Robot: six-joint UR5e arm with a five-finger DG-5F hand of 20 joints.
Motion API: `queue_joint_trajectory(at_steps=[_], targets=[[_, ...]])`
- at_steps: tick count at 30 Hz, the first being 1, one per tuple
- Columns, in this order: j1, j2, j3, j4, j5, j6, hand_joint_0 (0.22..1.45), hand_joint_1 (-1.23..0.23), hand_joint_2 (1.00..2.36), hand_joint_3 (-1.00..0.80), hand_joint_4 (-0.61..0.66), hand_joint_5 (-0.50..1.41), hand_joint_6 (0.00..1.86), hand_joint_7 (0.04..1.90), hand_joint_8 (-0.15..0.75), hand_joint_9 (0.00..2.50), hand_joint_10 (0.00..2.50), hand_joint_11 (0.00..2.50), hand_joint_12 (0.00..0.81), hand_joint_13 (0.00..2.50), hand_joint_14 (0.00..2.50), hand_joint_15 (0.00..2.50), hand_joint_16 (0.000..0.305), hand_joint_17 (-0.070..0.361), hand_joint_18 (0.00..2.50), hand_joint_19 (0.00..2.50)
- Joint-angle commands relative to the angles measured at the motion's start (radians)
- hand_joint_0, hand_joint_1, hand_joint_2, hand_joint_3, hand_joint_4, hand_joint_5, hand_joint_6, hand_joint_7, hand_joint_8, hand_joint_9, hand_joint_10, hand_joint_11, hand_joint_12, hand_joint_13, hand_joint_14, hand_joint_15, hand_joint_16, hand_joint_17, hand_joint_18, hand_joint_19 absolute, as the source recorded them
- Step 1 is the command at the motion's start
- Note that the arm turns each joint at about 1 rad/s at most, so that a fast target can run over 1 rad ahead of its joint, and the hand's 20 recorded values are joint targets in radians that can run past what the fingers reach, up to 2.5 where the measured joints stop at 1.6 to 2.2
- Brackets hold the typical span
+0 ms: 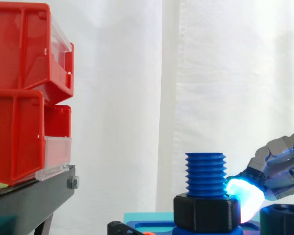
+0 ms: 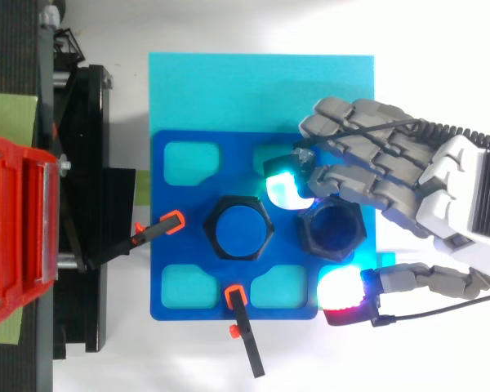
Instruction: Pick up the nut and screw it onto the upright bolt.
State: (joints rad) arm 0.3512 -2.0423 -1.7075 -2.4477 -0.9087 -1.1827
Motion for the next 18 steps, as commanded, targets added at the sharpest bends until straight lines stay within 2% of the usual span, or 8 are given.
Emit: queue_joint_trajectory(at_steps=[1, 9, 14, 18], targets=[[-0.006, 0.001, 0.0, 0.003, -0.016, 0.0, 0.48, -0.79, 1.0, -0.5, 0.17, -0.24, 0.5, 0.7, 0.271, 0.28, 0.0, 0.0, 0.395, 0.18, 0.0, 0.0, 0.058, 0.131, 0.29, 0.2], [-0.014, 0.001, 0.011, -0.013, -0.029, 0.0, 0.46, -0.79, 1.0, -0.5, 0.16, -0.25, 0.5, 0.69, 0.274, 0.27, 0.0, 0.0, 0.402, 0.18, 0.0, 0.0, 0.06, 0.134, 0.29, 0.2], [-0.015, 0.004, 0.025, -0.053, -0.029, 0.0, 0.46, -0.78, 1.0, -0.5, 0.16, -0.25, 0.5, 0.69, 0.276, 0.26, 0.0, 0.0, 0.404, 0.18, 0.0, 0.0, 0.06, 0.135, 0.29, 0.2], [-0.015, 0.004, 0.049, -0.148, -0.024, 0.005, 0.46, -0.78, 1.0, -0.5, 0.16, -0.25, 0.5, 0.69, 0.276, 0.26, 0.0, 0.0, 0.404, 0.18, 0.0, 0.0, 0.06, 0.135, 0.29, 0.2]])
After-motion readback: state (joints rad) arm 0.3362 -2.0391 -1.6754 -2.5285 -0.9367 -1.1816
